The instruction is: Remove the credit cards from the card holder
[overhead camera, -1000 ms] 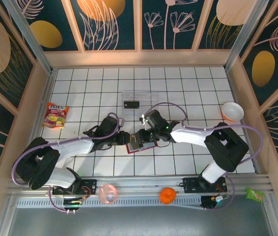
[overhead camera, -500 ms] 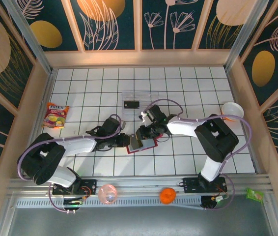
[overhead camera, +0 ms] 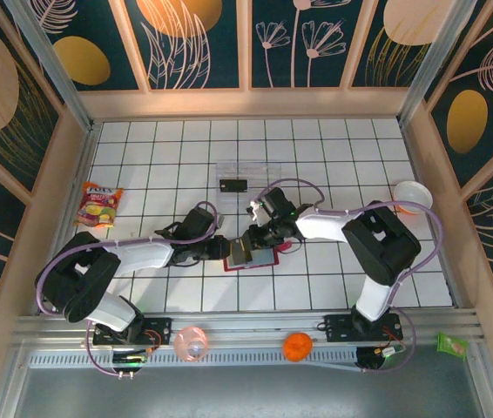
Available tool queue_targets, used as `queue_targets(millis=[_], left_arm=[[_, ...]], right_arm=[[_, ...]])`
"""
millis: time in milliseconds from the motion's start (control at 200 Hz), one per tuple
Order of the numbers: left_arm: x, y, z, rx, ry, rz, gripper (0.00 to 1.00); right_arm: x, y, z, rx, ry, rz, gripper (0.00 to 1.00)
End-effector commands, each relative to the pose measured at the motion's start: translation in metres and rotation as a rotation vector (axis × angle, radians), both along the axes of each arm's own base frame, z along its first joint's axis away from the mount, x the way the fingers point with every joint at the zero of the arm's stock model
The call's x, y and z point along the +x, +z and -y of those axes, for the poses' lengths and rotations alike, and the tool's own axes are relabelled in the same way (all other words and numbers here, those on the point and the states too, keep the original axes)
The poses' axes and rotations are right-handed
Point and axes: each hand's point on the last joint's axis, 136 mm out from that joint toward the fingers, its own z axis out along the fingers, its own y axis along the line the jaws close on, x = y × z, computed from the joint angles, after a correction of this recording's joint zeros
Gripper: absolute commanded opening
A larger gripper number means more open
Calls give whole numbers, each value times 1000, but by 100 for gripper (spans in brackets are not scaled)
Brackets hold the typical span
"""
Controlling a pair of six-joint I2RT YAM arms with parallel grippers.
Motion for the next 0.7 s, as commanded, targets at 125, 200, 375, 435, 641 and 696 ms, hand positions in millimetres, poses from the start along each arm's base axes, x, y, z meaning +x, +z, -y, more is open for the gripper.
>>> queue_targets(millis=[125, 200, 375, 435, 641, 696], left_arm=[[-9, -17, -13, 71, 3, -45, 17], [-8, -16, -14, 76, 4, -38, 16], [-5, -11, -14, 74, 5, -16, 15], [-3, -8, -13, 70, 3, -8, 15], [2, -1, -7, 56, -13, 17, 18], [3, -1, -7, 55, -14, 21, 18]], right_arm=[[-7, -11, 7, 21, -45, -56, 6], [-3, -7, 14, 12, -77, -31, 1], [1, -1, 42, -34, -176, 8, 0], [1, 2, 50, -60, -200, 28, 0], [0, 17, 53, -145, -225, 85, 0], [-1, 20, 50, -168, -230, 92, 0]])
